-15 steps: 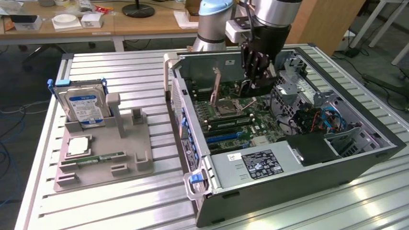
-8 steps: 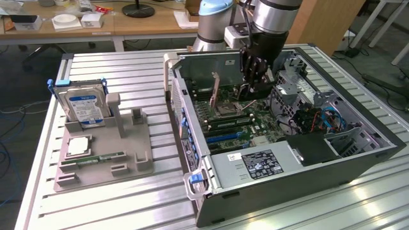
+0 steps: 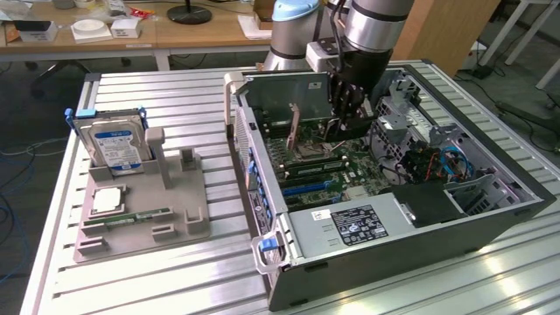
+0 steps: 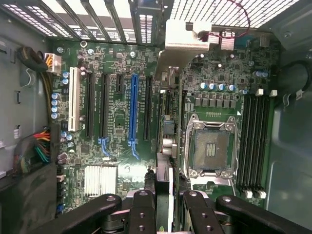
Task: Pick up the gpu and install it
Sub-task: 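Insert the gpu into the slot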
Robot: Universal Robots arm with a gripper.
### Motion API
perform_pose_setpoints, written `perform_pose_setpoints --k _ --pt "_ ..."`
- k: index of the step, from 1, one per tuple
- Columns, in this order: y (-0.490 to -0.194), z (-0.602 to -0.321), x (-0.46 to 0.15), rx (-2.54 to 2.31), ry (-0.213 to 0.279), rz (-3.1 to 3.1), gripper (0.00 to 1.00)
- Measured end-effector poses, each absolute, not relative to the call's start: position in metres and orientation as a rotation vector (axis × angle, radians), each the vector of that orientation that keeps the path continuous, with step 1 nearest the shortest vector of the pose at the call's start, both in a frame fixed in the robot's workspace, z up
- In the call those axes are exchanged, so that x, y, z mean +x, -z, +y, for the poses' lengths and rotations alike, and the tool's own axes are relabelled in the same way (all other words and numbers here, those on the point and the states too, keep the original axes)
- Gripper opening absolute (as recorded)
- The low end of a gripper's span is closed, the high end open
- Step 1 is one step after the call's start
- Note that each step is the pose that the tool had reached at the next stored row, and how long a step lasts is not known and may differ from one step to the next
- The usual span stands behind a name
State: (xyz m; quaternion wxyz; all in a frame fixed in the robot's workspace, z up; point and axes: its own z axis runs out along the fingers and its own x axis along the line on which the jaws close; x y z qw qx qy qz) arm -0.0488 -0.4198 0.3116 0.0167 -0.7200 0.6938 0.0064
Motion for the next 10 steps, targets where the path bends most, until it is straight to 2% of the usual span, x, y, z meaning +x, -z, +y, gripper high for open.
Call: perform_pose_setpoints --k 10 --pt "-0.3005 -0.4204 -0.0489 -2.212 -0.033 2.196 0.27"
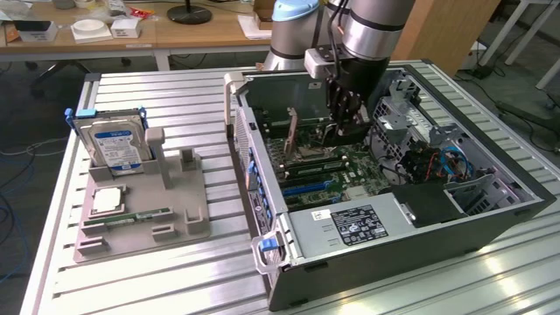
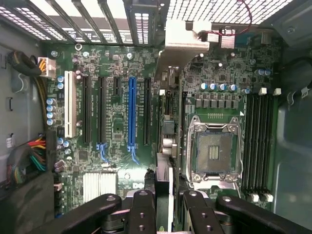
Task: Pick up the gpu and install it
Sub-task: 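Insert the gpu into the slot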
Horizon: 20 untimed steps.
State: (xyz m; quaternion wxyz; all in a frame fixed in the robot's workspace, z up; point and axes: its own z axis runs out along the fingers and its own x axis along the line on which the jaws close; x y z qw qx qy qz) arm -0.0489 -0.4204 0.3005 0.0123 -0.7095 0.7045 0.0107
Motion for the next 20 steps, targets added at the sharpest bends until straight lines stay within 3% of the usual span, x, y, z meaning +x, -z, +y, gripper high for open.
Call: perform_pose_setpoints --k 20 --pt "-0.292 -0.431 -0.049 -2.219 -0.016 2.206 0.27"
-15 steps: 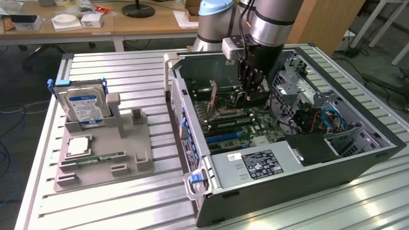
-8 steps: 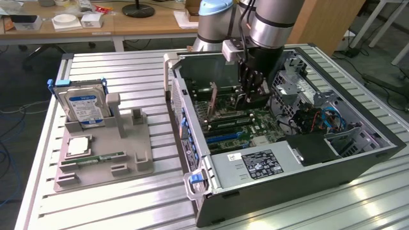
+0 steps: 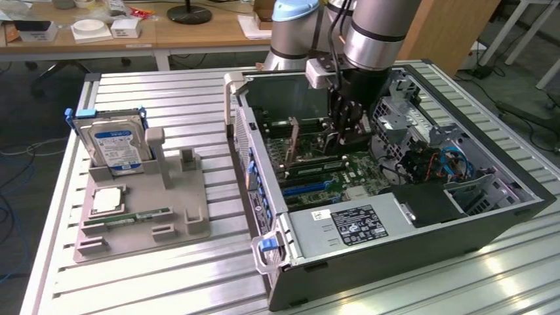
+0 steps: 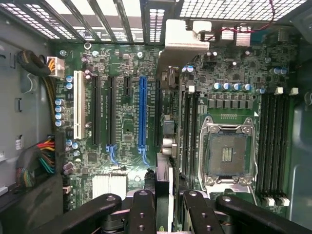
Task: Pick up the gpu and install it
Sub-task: 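Insert the gpu into the slot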
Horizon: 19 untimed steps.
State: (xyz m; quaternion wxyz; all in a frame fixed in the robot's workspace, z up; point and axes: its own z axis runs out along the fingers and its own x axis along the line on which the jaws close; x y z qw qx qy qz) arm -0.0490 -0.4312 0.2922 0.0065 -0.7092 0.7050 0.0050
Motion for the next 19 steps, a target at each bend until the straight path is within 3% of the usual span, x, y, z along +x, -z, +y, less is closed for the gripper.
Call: perform_pose_setpoints --k 19 --pt "-0.276 -0.433 -0.065 -2.226 0.002 2.186 0.27"
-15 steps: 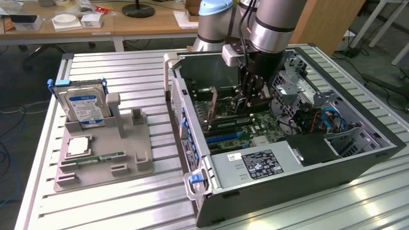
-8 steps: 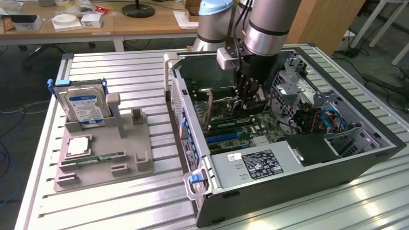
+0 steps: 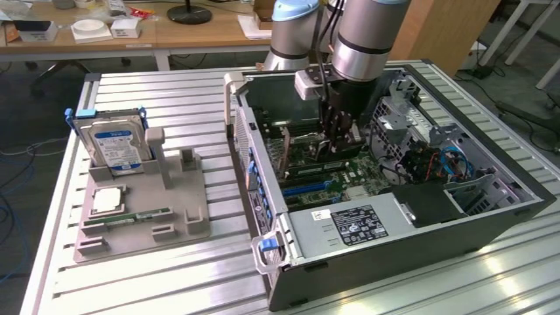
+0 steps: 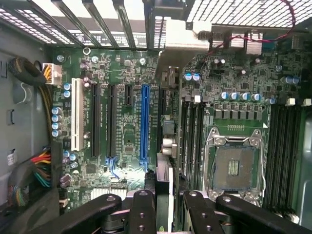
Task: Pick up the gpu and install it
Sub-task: 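Insert the gpu into the slot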
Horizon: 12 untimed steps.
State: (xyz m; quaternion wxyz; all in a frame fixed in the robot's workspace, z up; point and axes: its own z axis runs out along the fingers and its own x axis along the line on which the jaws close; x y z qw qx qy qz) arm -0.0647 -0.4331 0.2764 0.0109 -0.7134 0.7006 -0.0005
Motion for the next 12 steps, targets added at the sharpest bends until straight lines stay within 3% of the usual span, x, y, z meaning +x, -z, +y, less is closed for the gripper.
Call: perform_pose_setpoints --k 12 --pt "-0.272 -0.448 -0.071 -2.226 0.002 2.185 0.27"
